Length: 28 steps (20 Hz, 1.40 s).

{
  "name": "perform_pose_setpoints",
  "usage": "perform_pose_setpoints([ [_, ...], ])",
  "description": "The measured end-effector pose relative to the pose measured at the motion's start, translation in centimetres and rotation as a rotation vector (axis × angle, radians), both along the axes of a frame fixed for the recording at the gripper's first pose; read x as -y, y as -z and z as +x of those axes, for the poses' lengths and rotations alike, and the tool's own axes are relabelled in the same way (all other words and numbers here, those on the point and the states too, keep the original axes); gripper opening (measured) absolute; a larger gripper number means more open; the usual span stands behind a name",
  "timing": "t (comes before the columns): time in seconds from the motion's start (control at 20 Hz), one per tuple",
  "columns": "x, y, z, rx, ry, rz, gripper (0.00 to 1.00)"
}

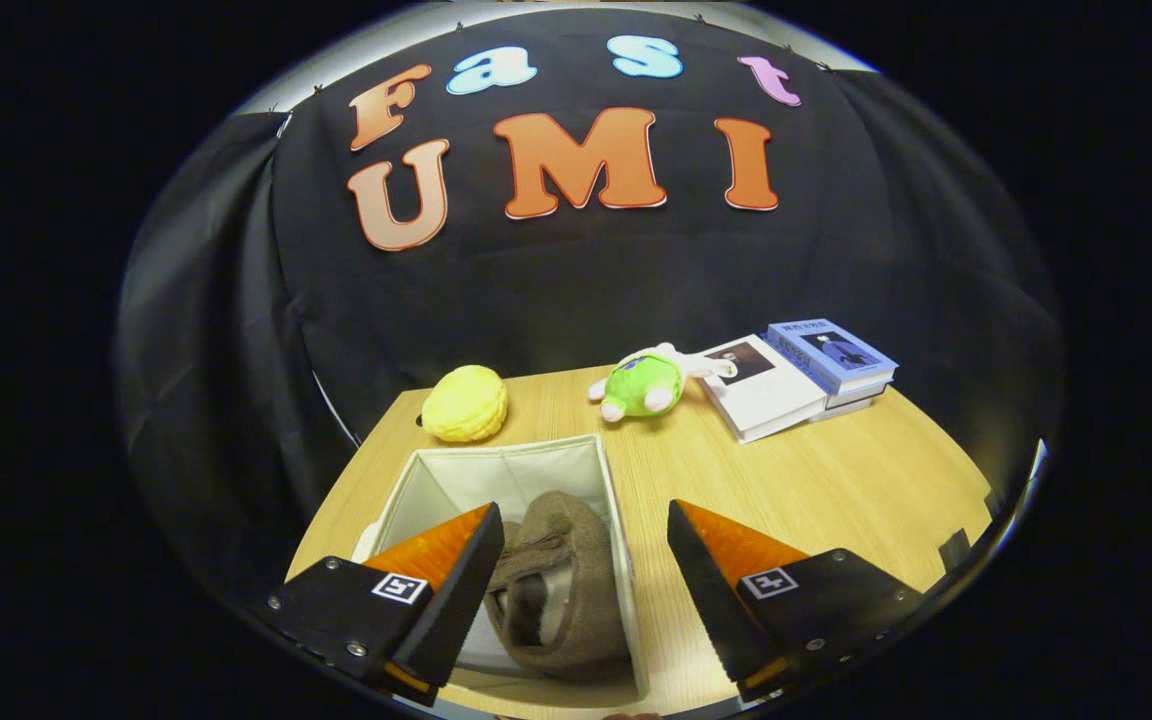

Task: Open the storage box then place both shoes into the box .Put the left shoe in first, then the right shoe, with the right side of both shoes facing outward in a uniform manner.

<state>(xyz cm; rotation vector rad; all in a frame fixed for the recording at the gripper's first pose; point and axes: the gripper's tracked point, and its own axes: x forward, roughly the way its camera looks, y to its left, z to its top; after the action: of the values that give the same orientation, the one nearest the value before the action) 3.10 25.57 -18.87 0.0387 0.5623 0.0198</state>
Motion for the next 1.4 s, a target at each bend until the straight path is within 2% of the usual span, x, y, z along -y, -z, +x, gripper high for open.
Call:
perform_pose_setpoints([
  [0.6,11.3,-9.5,-2.7,0.211,0.036,-0.028,0.98],
  [0.9,16.1,-13.0,-5.0,0.323,0.003,-0.054,0.98],
  [1.15,19.0,-13.9,-5.7,0.382,-0.017,-0.054,0.98],
  [1.4,21.1,-13.3,-5.7,0.422,0.006,-0.037,0.97],
])
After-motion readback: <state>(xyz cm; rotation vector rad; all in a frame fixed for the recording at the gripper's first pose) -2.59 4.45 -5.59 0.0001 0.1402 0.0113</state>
